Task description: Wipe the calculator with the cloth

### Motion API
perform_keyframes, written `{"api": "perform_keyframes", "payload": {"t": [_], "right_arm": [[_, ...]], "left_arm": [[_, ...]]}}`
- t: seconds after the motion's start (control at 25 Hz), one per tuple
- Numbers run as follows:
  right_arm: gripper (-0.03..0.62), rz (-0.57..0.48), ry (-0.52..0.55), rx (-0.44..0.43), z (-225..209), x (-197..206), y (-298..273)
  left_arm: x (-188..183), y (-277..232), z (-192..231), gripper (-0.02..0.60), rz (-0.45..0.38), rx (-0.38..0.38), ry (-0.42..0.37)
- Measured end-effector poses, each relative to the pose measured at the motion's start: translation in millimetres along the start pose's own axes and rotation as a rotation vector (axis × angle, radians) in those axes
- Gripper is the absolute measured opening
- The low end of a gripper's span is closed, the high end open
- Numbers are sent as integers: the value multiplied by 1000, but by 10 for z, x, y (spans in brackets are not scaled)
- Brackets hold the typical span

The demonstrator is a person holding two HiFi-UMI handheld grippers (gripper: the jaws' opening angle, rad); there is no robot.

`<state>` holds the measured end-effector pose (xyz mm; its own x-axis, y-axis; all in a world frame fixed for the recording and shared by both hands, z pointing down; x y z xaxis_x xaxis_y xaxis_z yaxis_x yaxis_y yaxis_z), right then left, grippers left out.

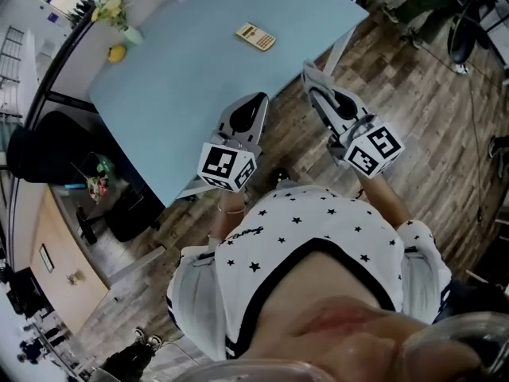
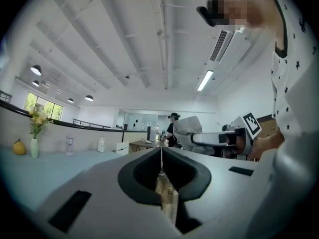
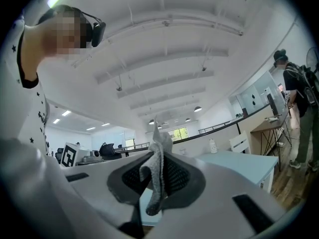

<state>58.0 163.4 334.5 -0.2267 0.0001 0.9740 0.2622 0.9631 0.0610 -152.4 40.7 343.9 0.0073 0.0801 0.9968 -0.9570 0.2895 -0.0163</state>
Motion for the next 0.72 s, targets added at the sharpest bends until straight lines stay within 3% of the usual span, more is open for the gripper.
{"api": "perform_keyframes", "payload": {"t": [0.72], "right_arm": [[44, 53, -49, -120, -71, 215, -986]], "left_arm": [[100, 213, 664, 32, 0, -124, 30]]}}
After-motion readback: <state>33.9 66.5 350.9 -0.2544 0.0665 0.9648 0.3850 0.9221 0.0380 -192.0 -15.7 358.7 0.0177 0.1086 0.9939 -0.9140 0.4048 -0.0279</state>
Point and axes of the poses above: the fingertips, and each gripper's own axes: y backward along the fingers, z to its left, x out of its underside, the point moved 10 cm from there along y, backward along the fingers, and after that the axes turned 1 degree about -x, right-handed, at the moved point
